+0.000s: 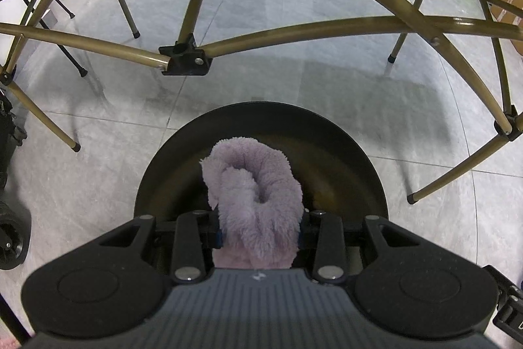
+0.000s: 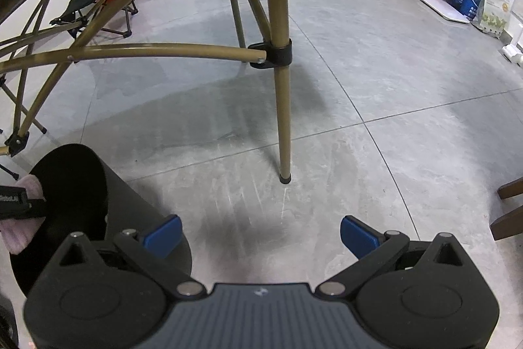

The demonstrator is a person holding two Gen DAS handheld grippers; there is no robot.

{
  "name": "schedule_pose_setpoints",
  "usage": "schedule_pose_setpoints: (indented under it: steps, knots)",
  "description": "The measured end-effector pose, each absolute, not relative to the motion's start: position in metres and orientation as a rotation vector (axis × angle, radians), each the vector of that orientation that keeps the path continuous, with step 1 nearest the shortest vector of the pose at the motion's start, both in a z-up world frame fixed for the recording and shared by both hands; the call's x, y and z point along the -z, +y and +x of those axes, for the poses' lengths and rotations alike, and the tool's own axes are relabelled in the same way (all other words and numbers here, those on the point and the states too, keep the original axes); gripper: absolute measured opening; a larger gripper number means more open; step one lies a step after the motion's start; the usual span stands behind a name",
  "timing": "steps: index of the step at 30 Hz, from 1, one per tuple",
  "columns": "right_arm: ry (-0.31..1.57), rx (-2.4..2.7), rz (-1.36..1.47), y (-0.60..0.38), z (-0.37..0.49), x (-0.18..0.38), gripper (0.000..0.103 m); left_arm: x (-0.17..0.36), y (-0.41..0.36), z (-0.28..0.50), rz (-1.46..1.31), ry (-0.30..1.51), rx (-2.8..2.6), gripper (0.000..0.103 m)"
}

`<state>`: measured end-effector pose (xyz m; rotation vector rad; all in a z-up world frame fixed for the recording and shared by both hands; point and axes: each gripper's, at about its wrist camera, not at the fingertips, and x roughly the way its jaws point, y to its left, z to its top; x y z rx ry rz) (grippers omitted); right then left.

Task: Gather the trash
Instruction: 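Lower the pink headband into the black bin and open the left tool, then raise both tools from the bin back toward the table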

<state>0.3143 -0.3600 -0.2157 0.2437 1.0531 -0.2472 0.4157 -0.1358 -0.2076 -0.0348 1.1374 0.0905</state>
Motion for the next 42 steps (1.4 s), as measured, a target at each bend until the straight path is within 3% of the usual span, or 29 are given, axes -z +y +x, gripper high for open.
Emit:
schedule_pose_setpoints:
  steps: [2,6,7,42]
  knots:
    - [1.053,0.248,0.243,-0.361,0.314,0.215,0.103,0.208,-0.137,0.416,-0.038,1.141,-0.086,0.048]
    - [1.05,0.253,0.247,-0.362,0.313,0.214,0.103,0.208,-0.138,0.415,-0.037,1.141,-0.095,0.095]
    - [1.049,0.254,0.248,-0.362,0.313,0.214,0.103,0.207,-0.137,0.415,-0.037,1.137,-0.102,0.097]
    - [0.972,0.19,0.236,-0.341,0.311,0.186,0.103,0.172,-0.124,0.4,-0.056,1.076,-0.078,0.1]
